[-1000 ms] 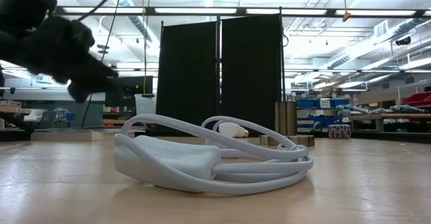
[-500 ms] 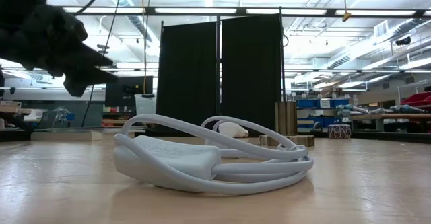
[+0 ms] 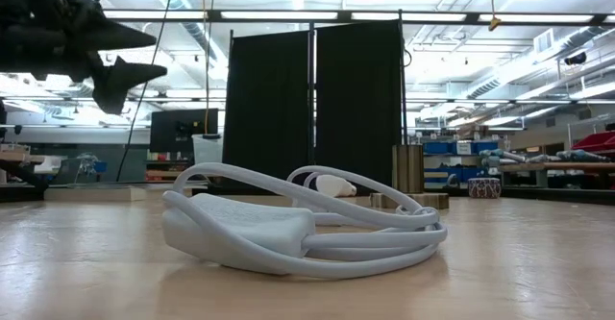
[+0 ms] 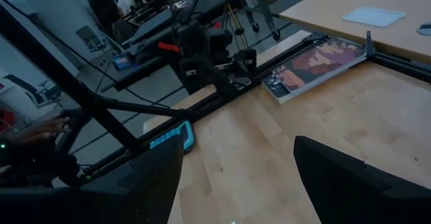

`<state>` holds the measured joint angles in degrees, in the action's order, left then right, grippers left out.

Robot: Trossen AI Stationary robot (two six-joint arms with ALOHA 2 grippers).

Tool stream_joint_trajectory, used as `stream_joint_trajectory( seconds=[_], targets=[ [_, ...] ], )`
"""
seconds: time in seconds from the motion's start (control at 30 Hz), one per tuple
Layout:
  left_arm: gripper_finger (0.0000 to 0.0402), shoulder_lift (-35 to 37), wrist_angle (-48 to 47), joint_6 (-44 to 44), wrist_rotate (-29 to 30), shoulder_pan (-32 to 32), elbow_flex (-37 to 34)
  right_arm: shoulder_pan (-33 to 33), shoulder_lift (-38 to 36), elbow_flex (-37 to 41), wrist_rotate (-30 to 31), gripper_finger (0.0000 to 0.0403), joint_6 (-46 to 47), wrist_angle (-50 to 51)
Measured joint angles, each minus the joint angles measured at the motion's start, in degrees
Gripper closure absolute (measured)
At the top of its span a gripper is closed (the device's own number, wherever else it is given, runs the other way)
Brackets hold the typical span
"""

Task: Screw lightbulb
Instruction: Return to Home Position

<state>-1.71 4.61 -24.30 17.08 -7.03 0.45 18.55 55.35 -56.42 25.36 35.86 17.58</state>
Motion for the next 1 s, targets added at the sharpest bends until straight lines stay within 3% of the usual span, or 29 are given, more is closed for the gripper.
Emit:
stream_joint_trajectory(
  seconds=[1.0],
  targets=[
    [0.016, 1.6, 0.2, 0.0, 0.0, 0.0, 0.0, 0.0, 0.0, 0.0, 0.0, 0.011, 0.0, 0.0]
  ],
)
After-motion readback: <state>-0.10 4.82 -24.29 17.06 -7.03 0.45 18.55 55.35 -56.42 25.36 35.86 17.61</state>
